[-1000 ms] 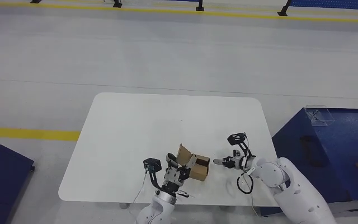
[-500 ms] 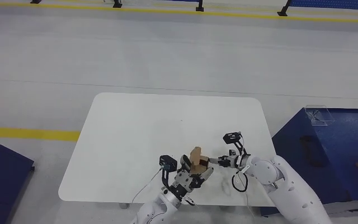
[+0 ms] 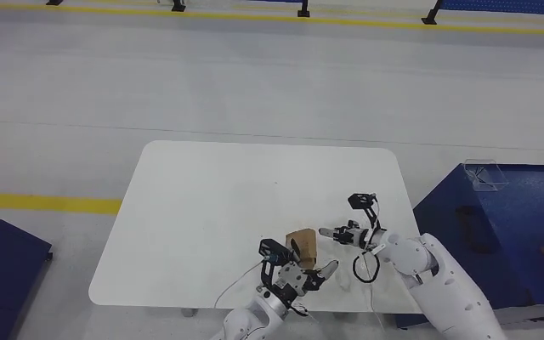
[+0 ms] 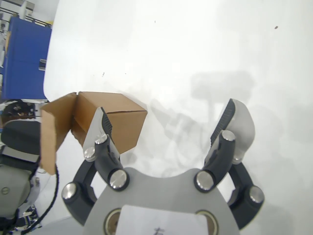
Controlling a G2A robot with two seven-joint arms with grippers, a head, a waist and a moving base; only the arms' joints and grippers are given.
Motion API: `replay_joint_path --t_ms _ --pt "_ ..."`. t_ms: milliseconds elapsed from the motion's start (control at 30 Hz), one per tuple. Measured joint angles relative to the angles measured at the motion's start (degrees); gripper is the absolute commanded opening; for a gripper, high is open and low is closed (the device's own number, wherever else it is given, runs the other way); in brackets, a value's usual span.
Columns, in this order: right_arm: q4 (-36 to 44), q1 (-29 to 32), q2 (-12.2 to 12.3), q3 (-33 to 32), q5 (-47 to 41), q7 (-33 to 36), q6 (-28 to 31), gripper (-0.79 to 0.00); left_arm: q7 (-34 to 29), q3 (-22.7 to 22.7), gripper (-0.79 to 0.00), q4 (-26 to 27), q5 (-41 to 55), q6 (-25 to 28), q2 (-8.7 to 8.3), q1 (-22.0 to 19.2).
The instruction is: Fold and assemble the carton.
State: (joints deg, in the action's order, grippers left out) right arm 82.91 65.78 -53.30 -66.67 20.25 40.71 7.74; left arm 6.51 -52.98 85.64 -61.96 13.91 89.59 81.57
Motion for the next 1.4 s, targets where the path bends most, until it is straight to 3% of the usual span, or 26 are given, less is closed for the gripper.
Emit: replay_joint_path --t_ms 233,900,1400 --pt "2.2 4.3 1.0 -3.5 -2.3 2.3 8.8 0.000 0.2 0.6 0.000 -0.9 0.5 -0.9 0.05 -0.8" --pt "4.6 4.4 0.1 -0.8 3.9 0.7 4.3 0.000 0.8 1.4 0.000 -2.3 2.3 -1.3 -0.16 -1.4" --pt "3.1 3.4 -0.5 0.0 4.4 1.1 4.8 0.000 0.4 1.6 0.000 -2.4 3.5 -1.4 -0.35 -2.0"
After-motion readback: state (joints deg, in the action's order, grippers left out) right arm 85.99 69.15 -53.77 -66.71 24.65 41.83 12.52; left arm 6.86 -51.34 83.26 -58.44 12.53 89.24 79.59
